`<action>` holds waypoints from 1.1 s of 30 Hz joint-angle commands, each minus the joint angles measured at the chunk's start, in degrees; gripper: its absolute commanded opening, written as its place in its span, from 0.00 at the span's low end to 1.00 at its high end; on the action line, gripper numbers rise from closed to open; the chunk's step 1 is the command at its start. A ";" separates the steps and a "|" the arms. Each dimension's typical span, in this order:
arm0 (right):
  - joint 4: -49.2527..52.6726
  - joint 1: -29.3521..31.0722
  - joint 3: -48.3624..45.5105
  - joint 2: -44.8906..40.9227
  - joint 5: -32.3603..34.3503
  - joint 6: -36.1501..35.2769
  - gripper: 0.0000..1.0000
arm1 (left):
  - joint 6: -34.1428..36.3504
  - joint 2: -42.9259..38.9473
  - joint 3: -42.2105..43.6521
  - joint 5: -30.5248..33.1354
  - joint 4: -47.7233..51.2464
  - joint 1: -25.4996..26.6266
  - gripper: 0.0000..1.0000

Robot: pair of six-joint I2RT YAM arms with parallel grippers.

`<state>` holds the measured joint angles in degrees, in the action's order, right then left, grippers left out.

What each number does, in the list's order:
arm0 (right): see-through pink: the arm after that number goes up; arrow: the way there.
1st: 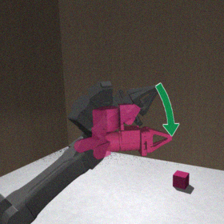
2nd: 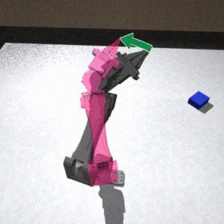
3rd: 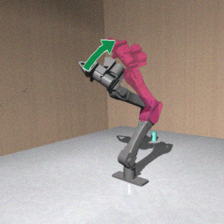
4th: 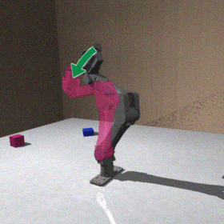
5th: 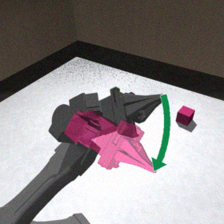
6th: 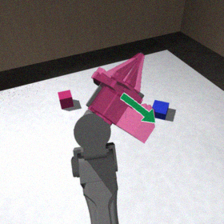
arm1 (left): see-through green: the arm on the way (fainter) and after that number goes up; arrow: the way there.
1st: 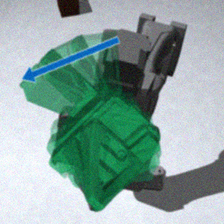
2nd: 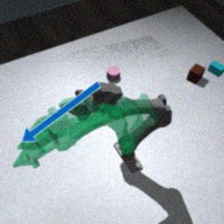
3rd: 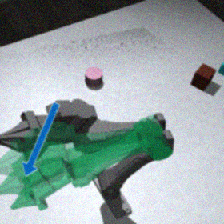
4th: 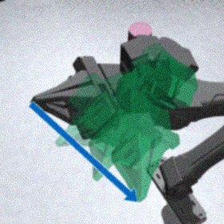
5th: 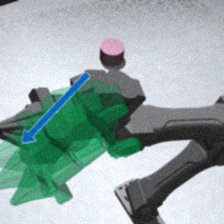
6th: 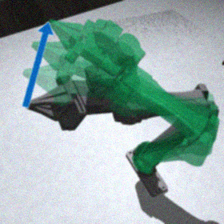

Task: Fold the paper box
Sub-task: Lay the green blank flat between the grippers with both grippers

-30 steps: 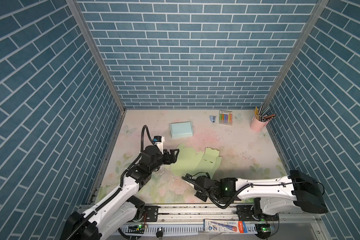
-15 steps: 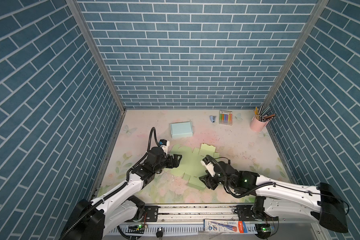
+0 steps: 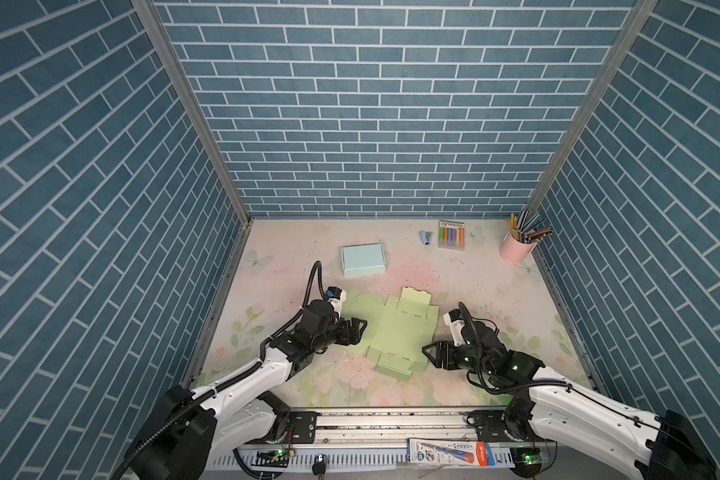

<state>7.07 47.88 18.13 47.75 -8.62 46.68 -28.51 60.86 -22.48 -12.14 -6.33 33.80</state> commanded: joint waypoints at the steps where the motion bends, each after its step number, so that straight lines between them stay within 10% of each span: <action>1: -3.76 -0.82 -0.70 2.68 -1.22 3.15 0.67 | 0.61 -0.19 0.83 -0.34 -2.35 0.43 0.83; 25: -19.17 -6.42 -0.57 21.77 -3.88 0.21 0.18 | 0.47 -0.04 2.46 -1.26 -5.78 0.63 0.83; 33: -7.80 -6.83 3.65 18.19 -1.25 -4.94 0.00 | 0.44 -0.29 2.79 -1.40 -5.94 0.61 0.82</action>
<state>-7.55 41.28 19.99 67.70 -11.94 45.10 -28.51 61.39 -20.67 -13.17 -11.46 34.17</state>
